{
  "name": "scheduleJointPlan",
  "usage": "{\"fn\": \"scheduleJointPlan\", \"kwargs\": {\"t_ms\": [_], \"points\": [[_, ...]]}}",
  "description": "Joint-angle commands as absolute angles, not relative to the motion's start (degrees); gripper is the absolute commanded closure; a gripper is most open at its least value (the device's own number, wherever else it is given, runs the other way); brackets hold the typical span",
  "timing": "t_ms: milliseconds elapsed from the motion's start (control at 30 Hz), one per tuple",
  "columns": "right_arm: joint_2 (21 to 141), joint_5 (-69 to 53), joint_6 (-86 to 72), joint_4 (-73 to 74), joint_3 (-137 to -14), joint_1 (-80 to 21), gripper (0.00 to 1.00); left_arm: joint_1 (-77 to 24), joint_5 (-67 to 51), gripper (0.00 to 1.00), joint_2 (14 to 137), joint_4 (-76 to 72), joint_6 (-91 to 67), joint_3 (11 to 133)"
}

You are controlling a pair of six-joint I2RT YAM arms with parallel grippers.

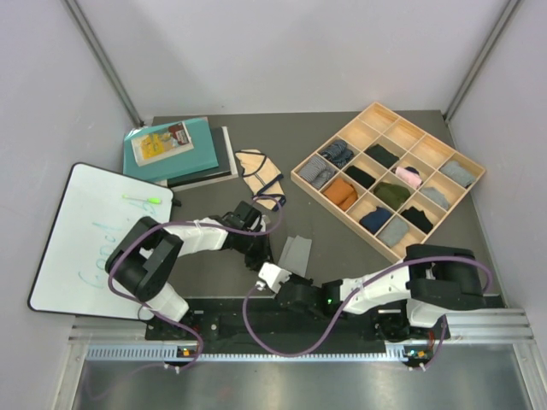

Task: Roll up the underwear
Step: Roll the underwear to the center of the board.

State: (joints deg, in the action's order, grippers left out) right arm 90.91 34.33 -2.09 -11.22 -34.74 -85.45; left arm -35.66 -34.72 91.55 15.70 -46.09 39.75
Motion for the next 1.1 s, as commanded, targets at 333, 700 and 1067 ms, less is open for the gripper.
{"fn": "scheduleJointPlan", "kwargs": {"t_ms": [333,700,1067], "points": [[84.2,19.09,-5.01,-6.42,-36.82,-79.9,1.0,-30.68,-32.97,0.44,82.98,6.68,-48.87,34.98],[81.47,-6.84,-6.24,-2.29,-38.67,-66.81,1.0,-29.88,-21.97,0.43,65.4,-7.62,-45.27,25.77],[86.57,-26.26,-8.35,-2.81,-39.46,-54.33,1.0,-34.71,-26.8,0.44,66.35,-28.29,-41.05,17.67]]}}
